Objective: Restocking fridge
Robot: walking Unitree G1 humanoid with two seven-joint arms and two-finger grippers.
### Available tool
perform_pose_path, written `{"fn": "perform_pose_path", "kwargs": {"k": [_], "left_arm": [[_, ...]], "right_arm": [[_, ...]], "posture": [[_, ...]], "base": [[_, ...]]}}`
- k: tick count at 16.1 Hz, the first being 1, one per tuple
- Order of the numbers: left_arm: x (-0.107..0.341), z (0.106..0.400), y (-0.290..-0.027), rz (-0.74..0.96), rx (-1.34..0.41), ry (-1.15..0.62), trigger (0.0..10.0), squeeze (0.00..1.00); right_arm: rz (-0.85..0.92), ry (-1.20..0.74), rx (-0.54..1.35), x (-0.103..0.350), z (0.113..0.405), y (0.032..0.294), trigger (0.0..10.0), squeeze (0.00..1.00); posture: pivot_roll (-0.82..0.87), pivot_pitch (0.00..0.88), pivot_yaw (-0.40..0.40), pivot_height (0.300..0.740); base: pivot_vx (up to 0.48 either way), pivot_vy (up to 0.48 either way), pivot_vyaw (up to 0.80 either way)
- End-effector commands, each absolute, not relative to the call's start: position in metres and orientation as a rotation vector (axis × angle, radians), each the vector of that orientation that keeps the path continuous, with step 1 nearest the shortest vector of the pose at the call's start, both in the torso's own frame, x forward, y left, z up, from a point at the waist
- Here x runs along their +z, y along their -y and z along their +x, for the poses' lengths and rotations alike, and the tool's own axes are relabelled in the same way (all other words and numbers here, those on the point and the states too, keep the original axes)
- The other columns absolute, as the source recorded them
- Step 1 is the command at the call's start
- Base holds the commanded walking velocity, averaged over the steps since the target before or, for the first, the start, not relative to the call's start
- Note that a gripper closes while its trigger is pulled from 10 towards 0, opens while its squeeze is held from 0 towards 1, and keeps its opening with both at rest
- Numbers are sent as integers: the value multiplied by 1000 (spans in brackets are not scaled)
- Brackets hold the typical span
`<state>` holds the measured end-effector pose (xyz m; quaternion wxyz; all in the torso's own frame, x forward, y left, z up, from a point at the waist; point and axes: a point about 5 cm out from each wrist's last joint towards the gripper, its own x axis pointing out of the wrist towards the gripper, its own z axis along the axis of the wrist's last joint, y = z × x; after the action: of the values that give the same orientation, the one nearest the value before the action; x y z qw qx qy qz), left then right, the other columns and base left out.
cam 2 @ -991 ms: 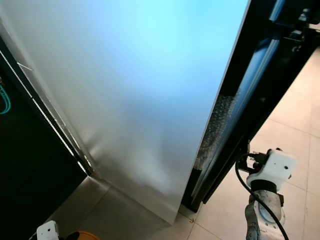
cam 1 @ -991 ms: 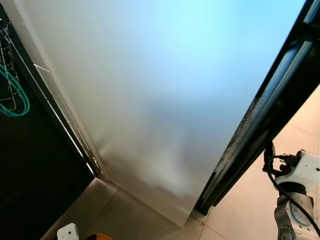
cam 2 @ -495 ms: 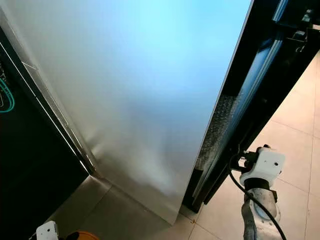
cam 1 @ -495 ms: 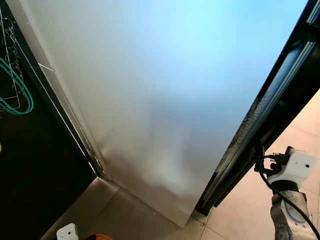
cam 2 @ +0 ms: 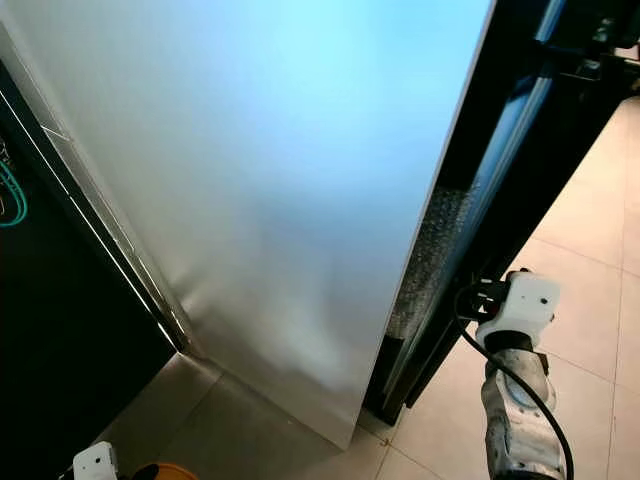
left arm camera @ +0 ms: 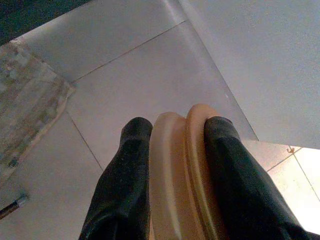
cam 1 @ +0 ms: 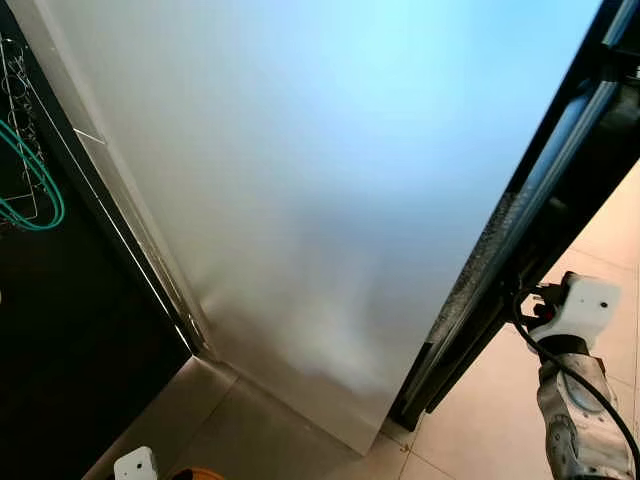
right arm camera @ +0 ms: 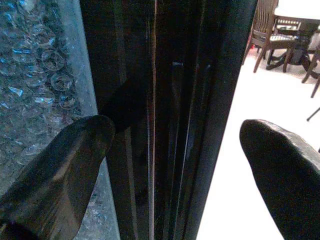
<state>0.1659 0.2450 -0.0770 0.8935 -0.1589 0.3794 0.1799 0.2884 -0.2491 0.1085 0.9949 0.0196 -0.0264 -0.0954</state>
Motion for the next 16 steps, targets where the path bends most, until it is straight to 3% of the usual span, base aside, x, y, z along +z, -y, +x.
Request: {"fn": "perform_pose_path", "kwargs": {"k": [1, 8, 16], "left_arm": [[-86, 151, -237, -332, 355, -863, 10000, 0], [-86, 153, -236, -329, 348, -863, 10000, 0], [-87, 151, -236, -325, 351, -871, 10000, 0]], "right_arm": [[43, 55, -186, 109, 290, 249, 10000, 0], [47, 36, -167, 100, 279, 249, 10000, 0], [13, 57, -186, 109, 289, 259, 10000, 0]], "posture": [[-31, 62, -5, 740], [-34, 59, -6, 740], [-33, 78, -3, 740]], "base": [[0, 0, 0], [0, 0, 0], [0, 0, 0]]}}
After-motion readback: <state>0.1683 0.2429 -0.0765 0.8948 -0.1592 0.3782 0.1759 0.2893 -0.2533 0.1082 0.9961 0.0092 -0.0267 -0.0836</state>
